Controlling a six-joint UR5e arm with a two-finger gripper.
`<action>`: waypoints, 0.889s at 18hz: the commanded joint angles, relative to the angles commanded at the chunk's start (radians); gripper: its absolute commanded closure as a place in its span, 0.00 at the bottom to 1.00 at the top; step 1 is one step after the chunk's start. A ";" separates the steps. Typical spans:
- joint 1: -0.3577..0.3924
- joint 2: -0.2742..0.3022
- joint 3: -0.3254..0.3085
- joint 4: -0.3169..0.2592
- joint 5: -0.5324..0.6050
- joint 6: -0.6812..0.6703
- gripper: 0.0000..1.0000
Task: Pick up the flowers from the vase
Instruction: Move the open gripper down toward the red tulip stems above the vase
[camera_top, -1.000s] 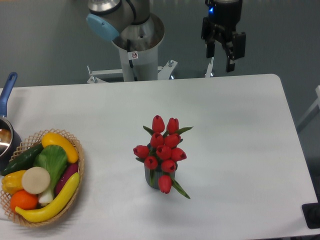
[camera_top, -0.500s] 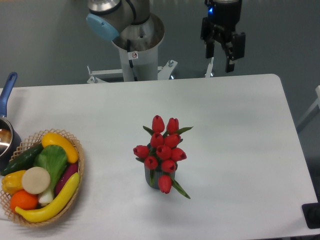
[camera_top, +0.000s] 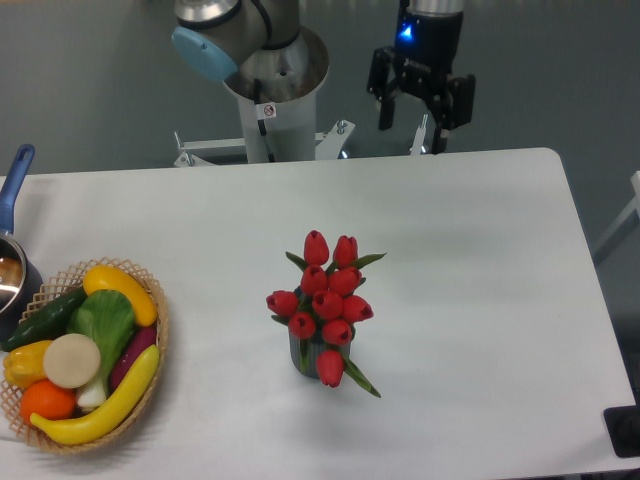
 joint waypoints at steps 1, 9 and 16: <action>-0.017 -0.005 -0.023 0.002 -0.028 0.002 0.00; -0.086 -0.090 -0.072 0.084 -0.164 -0.101 0.00; -0.083 -0.245 -0.054 0.098 -0.402 -0.199 0.00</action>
